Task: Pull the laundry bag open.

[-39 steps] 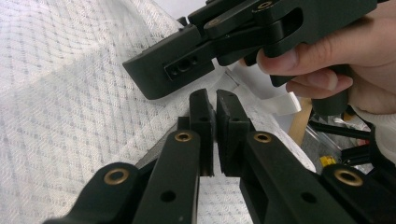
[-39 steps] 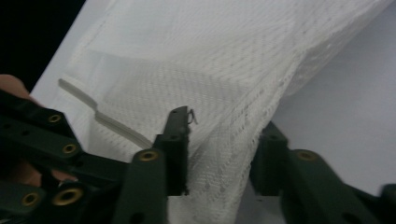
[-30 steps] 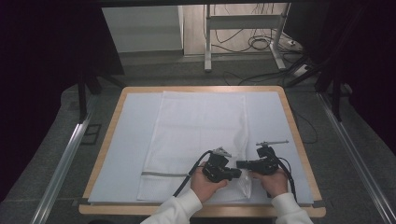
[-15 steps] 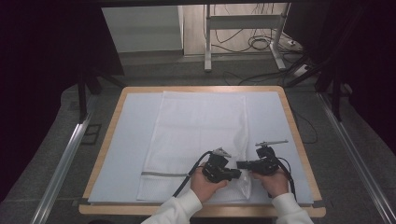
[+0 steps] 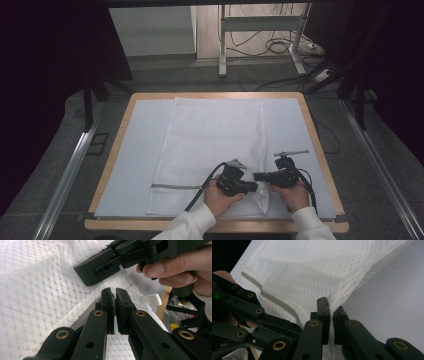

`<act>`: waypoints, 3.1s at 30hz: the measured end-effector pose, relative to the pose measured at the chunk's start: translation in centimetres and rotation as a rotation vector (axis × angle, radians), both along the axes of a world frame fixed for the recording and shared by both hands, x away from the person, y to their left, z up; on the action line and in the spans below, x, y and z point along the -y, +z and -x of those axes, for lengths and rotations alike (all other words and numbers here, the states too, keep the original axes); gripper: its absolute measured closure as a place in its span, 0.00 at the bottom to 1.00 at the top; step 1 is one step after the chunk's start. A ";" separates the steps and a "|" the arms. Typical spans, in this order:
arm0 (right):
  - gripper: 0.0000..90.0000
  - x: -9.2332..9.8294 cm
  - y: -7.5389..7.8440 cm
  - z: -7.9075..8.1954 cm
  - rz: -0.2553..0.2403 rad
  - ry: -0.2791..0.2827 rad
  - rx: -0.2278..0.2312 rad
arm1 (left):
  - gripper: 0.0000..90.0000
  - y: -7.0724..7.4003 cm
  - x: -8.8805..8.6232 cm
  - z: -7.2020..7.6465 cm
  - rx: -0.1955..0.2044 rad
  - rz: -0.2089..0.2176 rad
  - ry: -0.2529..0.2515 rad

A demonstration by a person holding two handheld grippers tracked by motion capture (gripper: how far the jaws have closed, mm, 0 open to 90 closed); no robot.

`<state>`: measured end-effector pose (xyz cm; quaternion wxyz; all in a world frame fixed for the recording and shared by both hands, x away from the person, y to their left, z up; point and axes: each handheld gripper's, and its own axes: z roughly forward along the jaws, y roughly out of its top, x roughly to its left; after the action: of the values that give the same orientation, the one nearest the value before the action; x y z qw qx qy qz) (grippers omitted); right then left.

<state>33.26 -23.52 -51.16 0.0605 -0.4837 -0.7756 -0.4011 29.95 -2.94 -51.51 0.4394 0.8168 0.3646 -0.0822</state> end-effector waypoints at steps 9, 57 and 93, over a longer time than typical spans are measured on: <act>0.97 0.1 0.1 0.0 -0.006 0.011 -0.007 | 0.96 -0.3 -0.2 -0.1 -0.013 0.003 -0.001; 0.97 0.4 -0.1 0.2 0.003 0.040 -0.007 | 0.97 -0.9 -1.9 -0.3 -0.032 0.015 -0.006; 0.97 0.9 -0.4 0.1 0.019 0.021 -0.013 | 0.97 -1.9 -5.3 -0.5 -0.052 -0.057 0.044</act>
<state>33.13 -24.41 -51.60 0.0653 -0.4787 -0.7839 -0.3900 30.44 2.39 -53.44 0.4079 0.8185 0.3958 -0.0833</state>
